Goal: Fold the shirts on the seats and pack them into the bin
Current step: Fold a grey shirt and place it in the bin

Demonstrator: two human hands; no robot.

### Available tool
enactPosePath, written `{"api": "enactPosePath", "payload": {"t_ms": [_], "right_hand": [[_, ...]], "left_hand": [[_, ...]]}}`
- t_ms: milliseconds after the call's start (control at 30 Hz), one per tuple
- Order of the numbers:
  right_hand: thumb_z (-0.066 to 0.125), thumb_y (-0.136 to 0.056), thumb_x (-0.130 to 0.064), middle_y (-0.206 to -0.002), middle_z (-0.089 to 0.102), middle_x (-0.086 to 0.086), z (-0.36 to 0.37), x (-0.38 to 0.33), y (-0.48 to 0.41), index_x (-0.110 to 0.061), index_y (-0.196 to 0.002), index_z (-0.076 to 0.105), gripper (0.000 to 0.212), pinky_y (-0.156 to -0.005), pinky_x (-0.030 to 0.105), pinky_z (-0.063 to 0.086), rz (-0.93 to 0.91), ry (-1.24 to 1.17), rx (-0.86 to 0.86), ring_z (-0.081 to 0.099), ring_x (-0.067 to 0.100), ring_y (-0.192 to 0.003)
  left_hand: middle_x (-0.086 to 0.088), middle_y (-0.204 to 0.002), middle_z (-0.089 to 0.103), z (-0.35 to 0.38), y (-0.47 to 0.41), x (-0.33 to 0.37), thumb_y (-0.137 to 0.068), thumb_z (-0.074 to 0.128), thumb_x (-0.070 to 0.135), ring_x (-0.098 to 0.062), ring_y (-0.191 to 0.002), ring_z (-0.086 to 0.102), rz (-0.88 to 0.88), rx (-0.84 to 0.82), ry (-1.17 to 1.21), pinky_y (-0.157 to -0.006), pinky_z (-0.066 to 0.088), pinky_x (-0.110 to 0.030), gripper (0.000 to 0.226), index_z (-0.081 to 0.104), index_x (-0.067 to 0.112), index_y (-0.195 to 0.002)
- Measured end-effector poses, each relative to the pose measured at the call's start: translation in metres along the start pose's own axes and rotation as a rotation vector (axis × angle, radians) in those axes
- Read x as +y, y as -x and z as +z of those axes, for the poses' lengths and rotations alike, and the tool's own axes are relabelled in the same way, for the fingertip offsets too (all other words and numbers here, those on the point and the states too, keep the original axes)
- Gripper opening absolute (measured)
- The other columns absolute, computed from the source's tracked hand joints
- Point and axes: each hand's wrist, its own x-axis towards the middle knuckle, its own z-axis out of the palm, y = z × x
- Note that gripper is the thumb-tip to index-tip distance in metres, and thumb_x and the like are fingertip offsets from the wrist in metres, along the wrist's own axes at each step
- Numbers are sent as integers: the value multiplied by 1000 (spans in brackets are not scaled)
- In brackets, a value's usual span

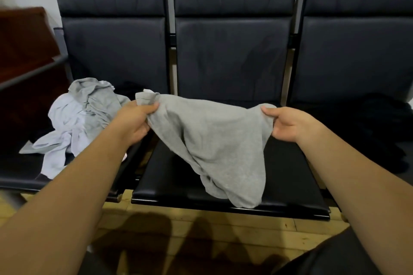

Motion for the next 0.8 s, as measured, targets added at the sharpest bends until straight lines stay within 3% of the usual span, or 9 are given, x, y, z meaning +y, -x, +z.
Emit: {"api": "enactPosePath", "payload": {"t_ms": [133, 267, 367, 433, 500, 567, 667, 733, 800], "right_hand": [[60, -100, -24, -118, 73, 10, -2, -3, 7, -9, -127, 65, 32, -80, 45, 60, -46, -32, -7, 72, 26, -106], [67, -95, -23, -104, 77, 10, -1, -29, 22, -10, -118, 68, 26, -80, 45, 58, -69, -123, 57, 76, 26, -94], [67, -95, -19, -98, 78, 10, 7, -73, 37, -9, -118, 68, 25, -73, 42, 61, -163, -138, 83, 76, 25, -90], [63, -98, -16, -103, 77, 12, 14, -108, 49, -6, -121, 66, 26, -68, 40, 62, -286, -234, 55, 76, 27, -90], [58, -101, -16, -112, 75, 14, 21, -140, 61, -4, -125, 64, 27, -75, 41, 62, -400, -303, 15, 74, 28, -99], [56, -102, -18, -116, 74, 12, 27, -161, 73, -7, -129, 63, 30, -75, 39, 62, -442, -229, 10, 73, 27, -103], [58, -101, -19, -110, 75, 9, 29, -180, 88, -7, -124, 65, 26, -67, 36, 61, -444, -133, 27, 75, 23, -91], [62, -99, -21, -110, 74, 10, 25, -189, 93, -6, -120, 66, 26, -66, 39, 61, -445, -105, 51, 75, 25, -92], [69, -95, -26, -107, 76, 10, 19, -193, 98, -8, -117, 69, 28, -65, 40, 60, -394, 22, 112, 75, 27, -90]], "left_hand": [[-13, -121, 71, -4, -3, 1, -103, 57, 21, -26, -107, 70, -88, 73, -75, -79, 58, -40, 15, 65, 12, -112], [-5, -85, 76, 6, -4, 39, -96, 64, 22, -20, -82, 71, -311, 121, 69, -70, 57, -38, 13, 67, 11, -90], [-8, -107, 73, 26, -5, 96, -94, 63, 17, -25, -93, 73, -171, -44, 108, -82, 57, -44, 10, 65, 12, -102], [-14, -118, 71, 40, 1, 132, -90, 59, 6, -27, -103, 73, -24, -142, 169, -90, 56, -45, 27, 62, 3, -117], [-16, -121, 71, 49, 9, 160, -90, 57, 5, -28, -111, 70, 94, -199, 239, -96, 54, -43, 33, 61, -1, -122], [-13, -119, 73, 54, 11, 177, -98, 54, 11, -26, -109, 71, 138, -188, 145, -89, 56, -41, 26, 62, 3, -122], [-12, -113, 73, 52, 4, 189, -98, 55, 14, -23, -88, 73, 133, -57, -94, -74, 57, -39, 22, 66, 6, -115], [-12, -99, 70, 47, 5, 195, -91, 52, 12, -23, -79, 71, 147, 10, -67, -69, 56, -37, 21, 63, 5, -108], [-10, -94, 70, 45, 13, 198, -87, 42, 7, -25, -85, 70, 160, -11, -17, -74, 55, -37, 29, 60, 2, -109]]}}
